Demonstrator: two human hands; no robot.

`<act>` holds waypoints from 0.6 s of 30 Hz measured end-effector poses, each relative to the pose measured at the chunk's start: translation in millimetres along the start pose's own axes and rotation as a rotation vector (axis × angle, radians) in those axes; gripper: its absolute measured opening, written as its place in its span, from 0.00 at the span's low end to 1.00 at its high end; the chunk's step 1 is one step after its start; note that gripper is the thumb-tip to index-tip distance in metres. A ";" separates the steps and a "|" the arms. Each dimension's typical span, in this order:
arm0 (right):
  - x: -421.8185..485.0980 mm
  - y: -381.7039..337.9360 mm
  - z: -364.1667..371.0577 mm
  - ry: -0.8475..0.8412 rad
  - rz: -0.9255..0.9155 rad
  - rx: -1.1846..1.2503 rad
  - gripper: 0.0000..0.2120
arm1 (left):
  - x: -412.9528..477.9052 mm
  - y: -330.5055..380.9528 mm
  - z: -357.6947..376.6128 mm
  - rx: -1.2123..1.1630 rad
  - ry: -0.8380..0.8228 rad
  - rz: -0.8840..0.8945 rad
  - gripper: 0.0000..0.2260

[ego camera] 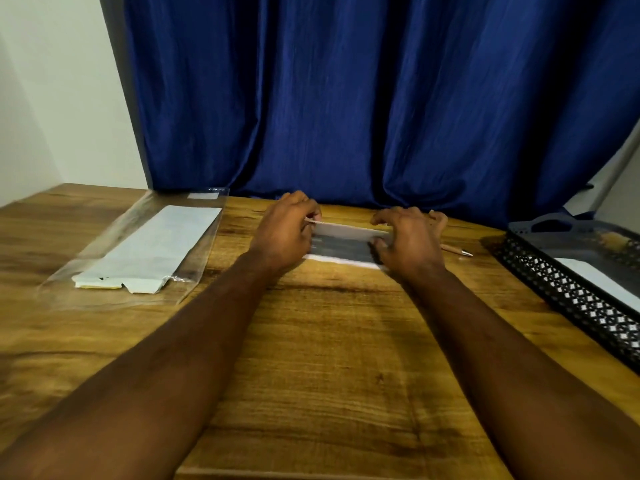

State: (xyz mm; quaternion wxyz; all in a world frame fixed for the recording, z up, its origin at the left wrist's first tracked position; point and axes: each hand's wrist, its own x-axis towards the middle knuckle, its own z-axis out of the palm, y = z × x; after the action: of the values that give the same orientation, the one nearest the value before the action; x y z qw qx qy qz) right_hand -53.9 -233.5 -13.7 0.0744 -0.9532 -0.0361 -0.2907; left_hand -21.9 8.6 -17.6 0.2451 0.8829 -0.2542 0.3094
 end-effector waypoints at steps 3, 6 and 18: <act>2.4 2.5 0.4 0.032 -0.016 -0.013 0.10 | -3.3 4.8 -2.7 0.010 -0.047 -0.037 0.09; 3.8 3.4 2.1 -0.054 -0.002 -0.045 0.09 | -4.3 5.5 -0.8 0.020 -0.141 -0.109 0.07; -6.0 -13.2 7.1 -0.224 0.001 0.016 0.19 | -5.5 -3.9 13.9 -0.032 -0.352 -0.160 0.07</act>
State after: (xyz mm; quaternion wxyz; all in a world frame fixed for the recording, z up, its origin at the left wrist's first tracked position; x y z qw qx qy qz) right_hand -56.5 -219.4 -21.3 0.0778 -0.9791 -0.0460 -0.1822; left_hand -17.5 5.0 -32.0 0.2344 0.9368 -0.2271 0.1257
